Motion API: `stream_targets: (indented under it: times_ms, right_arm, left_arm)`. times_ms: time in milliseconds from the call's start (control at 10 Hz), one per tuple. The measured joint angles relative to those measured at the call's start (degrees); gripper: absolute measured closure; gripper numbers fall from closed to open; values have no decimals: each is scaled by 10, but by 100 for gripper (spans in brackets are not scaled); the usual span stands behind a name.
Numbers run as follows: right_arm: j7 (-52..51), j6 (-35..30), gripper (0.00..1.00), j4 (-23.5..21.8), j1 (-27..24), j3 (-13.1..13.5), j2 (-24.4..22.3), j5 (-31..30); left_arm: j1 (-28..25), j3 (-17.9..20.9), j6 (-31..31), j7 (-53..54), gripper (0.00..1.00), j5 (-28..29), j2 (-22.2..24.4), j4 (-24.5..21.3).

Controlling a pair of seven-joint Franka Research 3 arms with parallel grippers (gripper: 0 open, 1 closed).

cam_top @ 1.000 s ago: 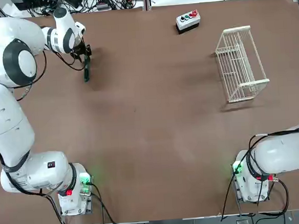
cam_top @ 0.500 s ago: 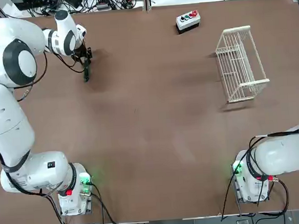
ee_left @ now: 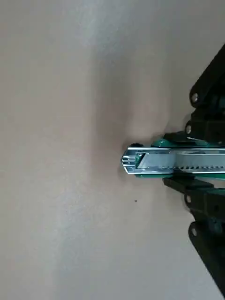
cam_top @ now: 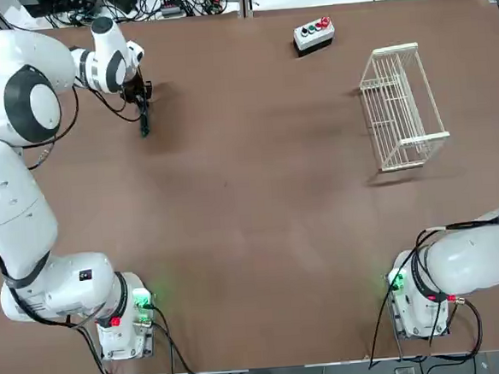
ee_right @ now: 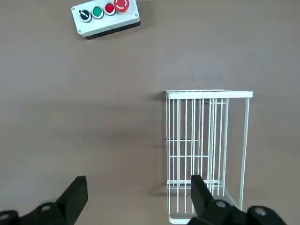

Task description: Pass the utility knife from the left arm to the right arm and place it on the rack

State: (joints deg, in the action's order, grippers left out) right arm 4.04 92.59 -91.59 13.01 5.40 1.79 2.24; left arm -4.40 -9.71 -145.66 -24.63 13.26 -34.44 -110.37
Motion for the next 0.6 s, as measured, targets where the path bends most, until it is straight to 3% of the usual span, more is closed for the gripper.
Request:
stream_targets:
  times_ms: [300,600]
  right_arm:
    - [0,3,0,0,2,-3,0,0]
    - [-1,12,0,1,5,-39,-1,1]
  left_arm:
    - [0,0,5,-6,67,-5,8,2]
    - [-1,-8,105,-6,67,-55,39,38]
